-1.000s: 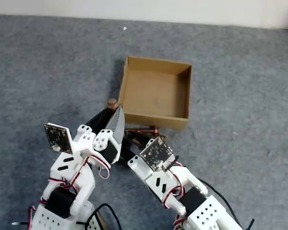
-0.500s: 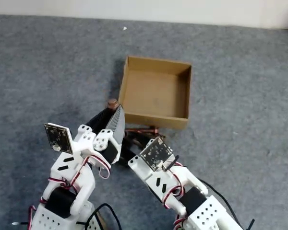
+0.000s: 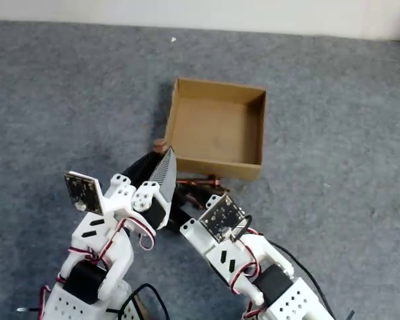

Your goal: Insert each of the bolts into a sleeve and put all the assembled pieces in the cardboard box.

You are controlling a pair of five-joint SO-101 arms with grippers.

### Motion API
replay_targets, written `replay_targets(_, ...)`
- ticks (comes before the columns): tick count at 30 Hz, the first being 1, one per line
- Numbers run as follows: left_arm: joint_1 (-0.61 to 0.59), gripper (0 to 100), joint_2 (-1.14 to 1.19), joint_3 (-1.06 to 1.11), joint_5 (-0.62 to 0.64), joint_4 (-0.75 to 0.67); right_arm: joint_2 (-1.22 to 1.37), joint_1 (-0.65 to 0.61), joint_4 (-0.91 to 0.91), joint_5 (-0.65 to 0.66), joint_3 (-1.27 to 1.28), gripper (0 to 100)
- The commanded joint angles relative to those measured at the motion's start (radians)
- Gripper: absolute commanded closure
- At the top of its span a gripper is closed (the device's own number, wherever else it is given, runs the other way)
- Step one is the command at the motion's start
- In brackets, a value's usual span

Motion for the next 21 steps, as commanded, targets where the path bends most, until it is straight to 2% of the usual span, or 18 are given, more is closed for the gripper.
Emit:
replay_targets(1, 0.038, 100, -0.008, -0.01, -0.009, 0.014, -0.045, 0.005, -0.004, 0.003, -0.081, 99.4)
replay_targets(6, 0.094, 100, -0.008, -0.061, -0.011, 0.13, -0.045, 0.012, -0.005, -0.005, -0.084, 99.4)
replay_targets(9, 0.09, 100, -0.008, -0.105, -0.011, 0.186, -0.045, 0.013, -0.002, -0.08, -0.084, 99.4)
replay_targets(17, 0.094, 100, -0.008, -0.122, -0.012, 0.307, -0.053, 0.054, -0.002, -0.089, -0.084, 99.4)
replay_targets(21, 0.096, 100, -0.008, -0.128, -0.133, 0.371, -0.053, 0.061, -0.002, -0.091, -0.084, 99.4)
